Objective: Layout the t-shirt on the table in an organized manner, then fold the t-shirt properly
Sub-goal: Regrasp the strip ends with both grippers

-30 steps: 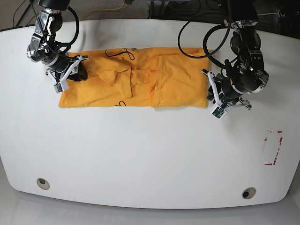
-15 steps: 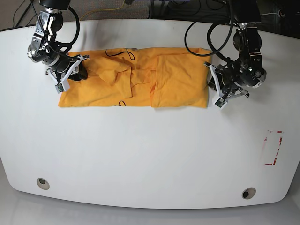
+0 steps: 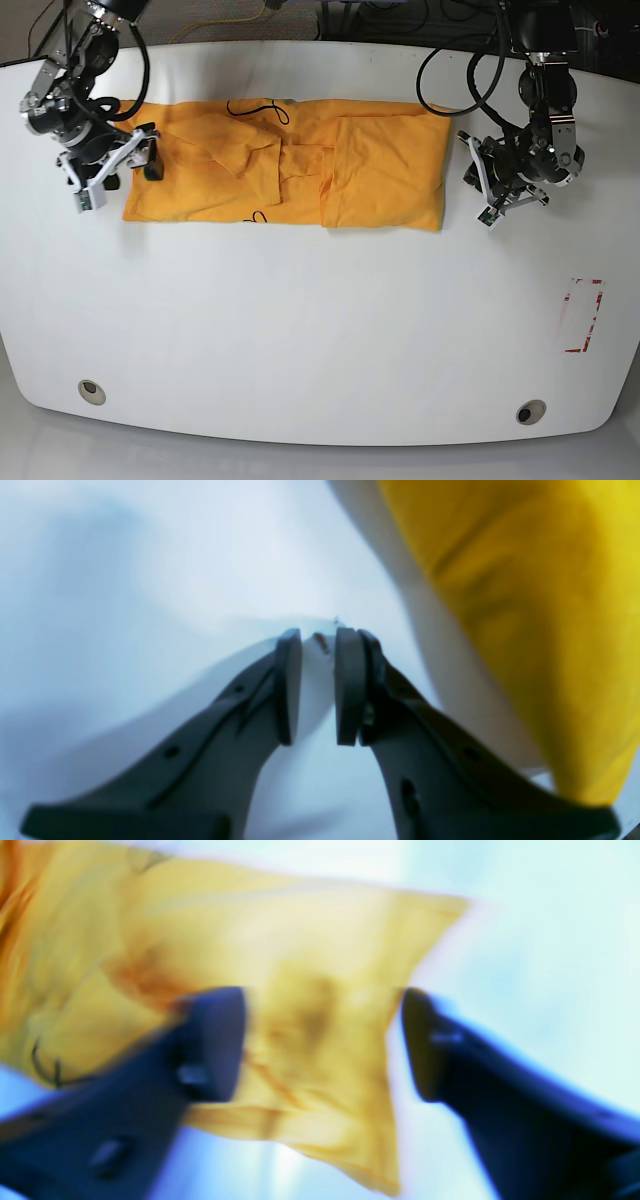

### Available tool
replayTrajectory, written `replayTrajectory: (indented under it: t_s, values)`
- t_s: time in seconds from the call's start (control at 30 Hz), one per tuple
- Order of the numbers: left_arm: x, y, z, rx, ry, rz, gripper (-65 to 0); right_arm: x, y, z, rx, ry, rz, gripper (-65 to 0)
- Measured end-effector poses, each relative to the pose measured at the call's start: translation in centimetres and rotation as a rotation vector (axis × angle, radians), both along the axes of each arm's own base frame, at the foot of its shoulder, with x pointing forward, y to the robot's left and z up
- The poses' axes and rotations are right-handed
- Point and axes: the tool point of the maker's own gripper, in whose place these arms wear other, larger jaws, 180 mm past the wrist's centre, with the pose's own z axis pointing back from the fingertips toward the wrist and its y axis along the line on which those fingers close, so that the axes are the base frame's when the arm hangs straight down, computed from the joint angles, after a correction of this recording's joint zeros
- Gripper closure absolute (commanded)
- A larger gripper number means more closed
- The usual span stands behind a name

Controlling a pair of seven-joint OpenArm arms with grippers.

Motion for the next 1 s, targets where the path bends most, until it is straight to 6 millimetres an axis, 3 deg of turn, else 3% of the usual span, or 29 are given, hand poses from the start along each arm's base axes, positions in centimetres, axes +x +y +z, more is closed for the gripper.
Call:
replayTrajectory:
  t_s: [0.13,0.3,0.53,0.77,1.0]
  values:
    - [0.0,0.0,0.4,0.011,-0.007,-0.005,-9.7,-0.4,-2.2,1.5,0.033,-0.033,-0.087,-65.0]
    - [0.2,0.0,2.1,0.054,-0.042,-0.022,-9.7,-1.3,-4.3,1.3,0.065,-0.006,-0.169,-65.0]
    - [1.3,-1.7,5.6,0.053,-0.138,-0.040,-9.7,-1.5,-5.5,-1.3,0.234,0.037,-0.225,-65.0]
    - [0.9,-3.2,5.2,-0.016,-0.108,-0.050,-9.7,-2.9,-5.5,-4.4,0.359,0.112,-0.267,-65.0]
    - [0.0,-3.5,2.4,-0.064,-0.023,-0.022,-9.7,-2.7,-4.9,-4.9,0.401,0.104,-0.272,-65.0]
